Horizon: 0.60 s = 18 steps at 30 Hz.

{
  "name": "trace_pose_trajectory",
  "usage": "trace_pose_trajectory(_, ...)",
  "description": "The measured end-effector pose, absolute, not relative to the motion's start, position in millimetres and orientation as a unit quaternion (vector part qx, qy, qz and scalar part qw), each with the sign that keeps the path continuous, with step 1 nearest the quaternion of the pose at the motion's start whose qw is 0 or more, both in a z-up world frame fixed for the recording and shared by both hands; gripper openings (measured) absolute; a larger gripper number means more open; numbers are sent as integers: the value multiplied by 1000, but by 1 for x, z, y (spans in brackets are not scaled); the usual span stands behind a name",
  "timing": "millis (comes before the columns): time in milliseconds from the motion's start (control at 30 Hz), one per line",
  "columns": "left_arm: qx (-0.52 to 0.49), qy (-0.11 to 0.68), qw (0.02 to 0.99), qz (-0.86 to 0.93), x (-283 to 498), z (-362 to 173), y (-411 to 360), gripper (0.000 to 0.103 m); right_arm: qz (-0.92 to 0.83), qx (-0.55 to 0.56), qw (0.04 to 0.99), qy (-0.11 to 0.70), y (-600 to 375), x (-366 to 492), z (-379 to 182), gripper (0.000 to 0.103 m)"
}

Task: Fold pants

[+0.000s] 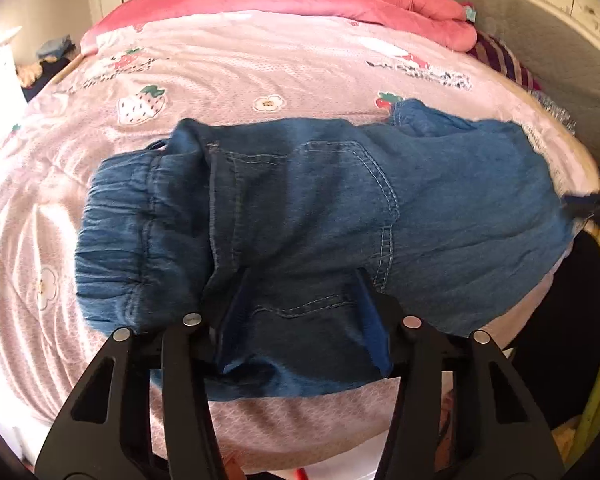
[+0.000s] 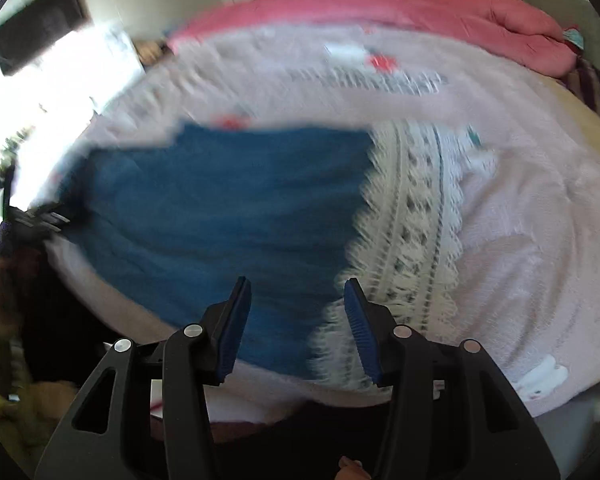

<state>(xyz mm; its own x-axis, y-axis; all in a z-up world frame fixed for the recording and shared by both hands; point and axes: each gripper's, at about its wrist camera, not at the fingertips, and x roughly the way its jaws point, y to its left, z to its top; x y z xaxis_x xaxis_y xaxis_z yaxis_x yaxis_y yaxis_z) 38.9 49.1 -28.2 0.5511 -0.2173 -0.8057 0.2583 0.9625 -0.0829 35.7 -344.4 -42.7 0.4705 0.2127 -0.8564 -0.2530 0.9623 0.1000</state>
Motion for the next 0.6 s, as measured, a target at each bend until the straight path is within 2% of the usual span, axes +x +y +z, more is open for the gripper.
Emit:
trace_pose_trajectory(67,21,453,881,-138,39,-29,50,43,146,-7,858,493,-350,34,-45,46)
trace_pose_trajectory(167,26,451,882,-135,42,-31,46,43,135,-55,858,493,-338,29,-40,47)
trace_pose_trajectory(233,19,447,884,-136,41,-28,46,43,142,-86,858,486,-326,24,-31,53)
trace_pose_trajectory(300,10,436,888,-144,35,-19,47,44,172,-68,867,462,-322,21,-13,57)
trace_pose_trajectory(400,18,400,903,-155,24,8,40,61,232,-17,877,421,-310,33,23,61)
trace_pose_trajectory(467,29,370,912,-175,23,28,26,64,261,-1,873,412,-294,53,34,61)
trace_pose_trajectory(500,28,361,913,-190,26,34,18,69,276,9,868,414,-282,70,38,61)
trace_pose_trajectory(600,32,359,910,-205,41,35,-8,71,303,14,850,430,-248,116,40,61)
